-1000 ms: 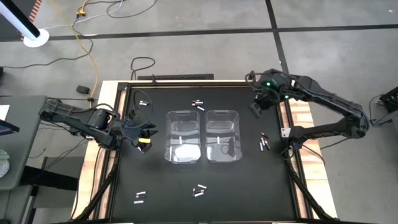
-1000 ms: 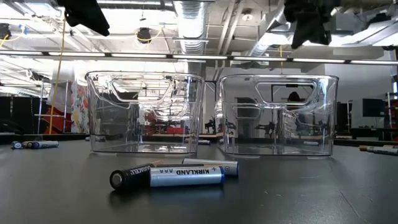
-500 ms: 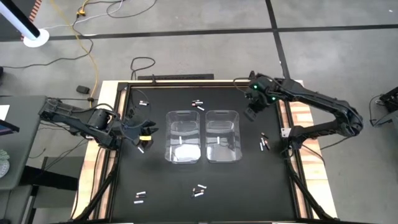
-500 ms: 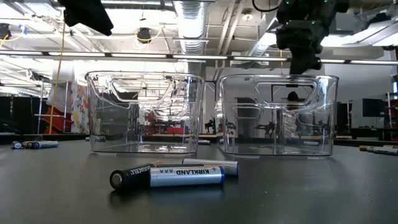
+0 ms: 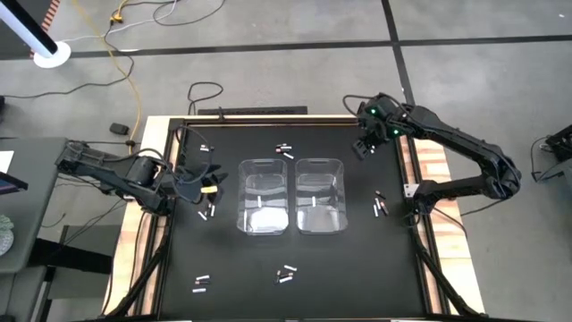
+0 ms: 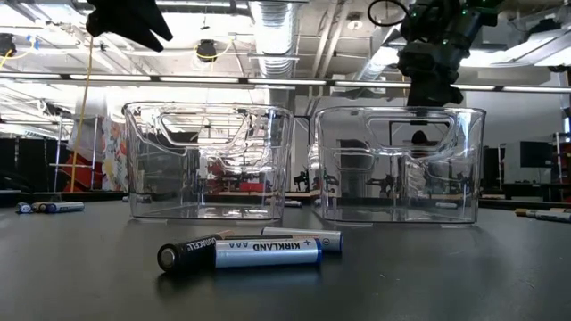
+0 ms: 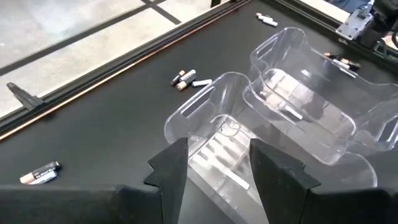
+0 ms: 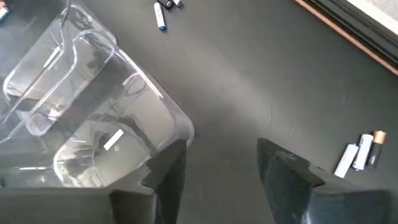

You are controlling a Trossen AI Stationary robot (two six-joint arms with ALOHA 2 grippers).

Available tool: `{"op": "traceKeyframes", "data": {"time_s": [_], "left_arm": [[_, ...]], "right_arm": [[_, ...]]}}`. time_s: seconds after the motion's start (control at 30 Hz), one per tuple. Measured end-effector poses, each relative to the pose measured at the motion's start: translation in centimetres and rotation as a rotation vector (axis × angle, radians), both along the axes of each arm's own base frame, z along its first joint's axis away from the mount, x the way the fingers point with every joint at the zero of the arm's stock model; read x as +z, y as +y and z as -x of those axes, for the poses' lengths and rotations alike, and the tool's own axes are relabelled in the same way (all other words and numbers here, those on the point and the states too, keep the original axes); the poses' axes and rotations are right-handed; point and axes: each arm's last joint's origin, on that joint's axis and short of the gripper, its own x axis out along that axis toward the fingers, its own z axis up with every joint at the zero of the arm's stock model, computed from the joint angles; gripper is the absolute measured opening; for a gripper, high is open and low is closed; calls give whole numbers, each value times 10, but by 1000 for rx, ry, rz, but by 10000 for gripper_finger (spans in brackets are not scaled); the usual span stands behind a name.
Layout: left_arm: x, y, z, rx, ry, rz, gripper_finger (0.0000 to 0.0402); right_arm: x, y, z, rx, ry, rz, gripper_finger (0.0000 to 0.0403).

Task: Sort batteries
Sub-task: Put the black battery into the right transparent bin

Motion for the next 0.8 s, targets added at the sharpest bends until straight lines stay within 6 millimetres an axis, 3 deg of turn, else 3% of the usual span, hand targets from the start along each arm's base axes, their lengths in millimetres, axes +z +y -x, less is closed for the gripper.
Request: {"op": "traceKeyframes", "data": {"time_s": [0.2,0.37,0.57,0.8], "left_arm": [[0,5,-1,61,-33,34,169],[-6,27,5,156,95,7,169],[-5,72,7,202,269,-106,169],[7,138,13,29,227,-158,169]], "right_arm": [[1,-2,-2,-13,-20,17,227],[-4,-11,-3,-165,44,58,218],[-24,-31,-14,-284,77,-18,206],[-33,-57,-24,-359,128,-76,192]]}}
